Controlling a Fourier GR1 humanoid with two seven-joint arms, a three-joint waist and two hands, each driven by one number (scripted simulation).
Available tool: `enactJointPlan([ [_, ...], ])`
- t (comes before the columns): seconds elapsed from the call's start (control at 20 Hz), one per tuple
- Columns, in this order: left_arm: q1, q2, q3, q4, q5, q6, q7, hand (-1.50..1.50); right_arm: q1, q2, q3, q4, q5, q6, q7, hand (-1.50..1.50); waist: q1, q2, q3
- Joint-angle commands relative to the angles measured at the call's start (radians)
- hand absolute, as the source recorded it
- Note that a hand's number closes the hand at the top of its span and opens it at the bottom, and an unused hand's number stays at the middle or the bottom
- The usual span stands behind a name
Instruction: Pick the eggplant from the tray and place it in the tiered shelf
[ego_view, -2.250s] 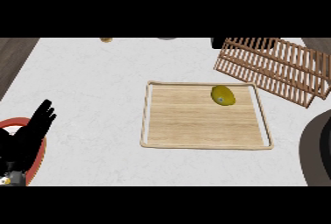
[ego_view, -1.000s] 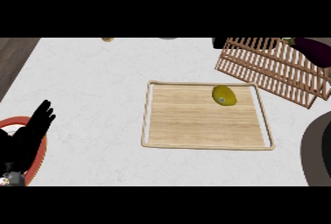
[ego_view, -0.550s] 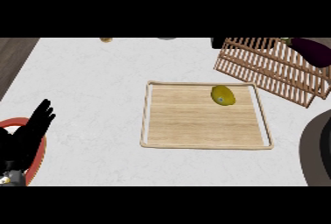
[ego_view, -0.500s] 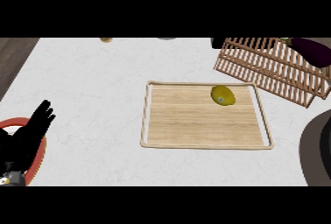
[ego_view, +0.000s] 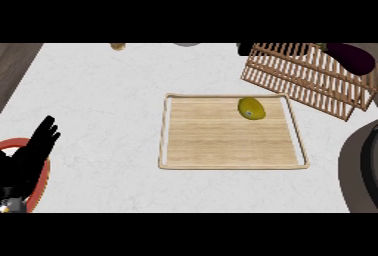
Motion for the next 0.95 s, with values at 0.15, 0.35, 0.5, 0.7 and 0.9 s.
enactJointPlan([
  [0.15,0.035,0.001,0.018,-0.005,-0.002,-0.011,-0.027,0.0,0.087,-0.084,-0.119,-0.283,-0.147,0.089,0.139,-1.5,-0.014,-0.006,-0.001],
  [0.35,0.008,-0.005,0.016,-0.008,-0.016,0.018,0.017,0.0,0.214,-0.222,-0.254,-0.365,-0.217,0.197,0.206,-1.5,-0.037,-0.007,0.0],
  [0.5,-0.001,-0.005,0.036,0.011,0.004,0.012,0.026,0.0,0.283,-0.346,-0.361,-0.37,-0.294,0.345,0.248,-1.5,-0.048,-0.008,0.0],
  [0.7,0.089,-0.017,0.019,-0.069,-0.002,0.004,0.022,0.0,0.407,-0.451,-0.545,-0.389,-0.405,0.529,0.3,-1.5,-0.047,-0.013,0.002],
  [0.9,0.061,0.005,0.059,-0.014,0.002,0.004,-0.007,0.0,0.503,-0.537,-0.769,-0.357,-0.501,0.708,0.287,-1.5,-0.071,-0.014,0.002],
])
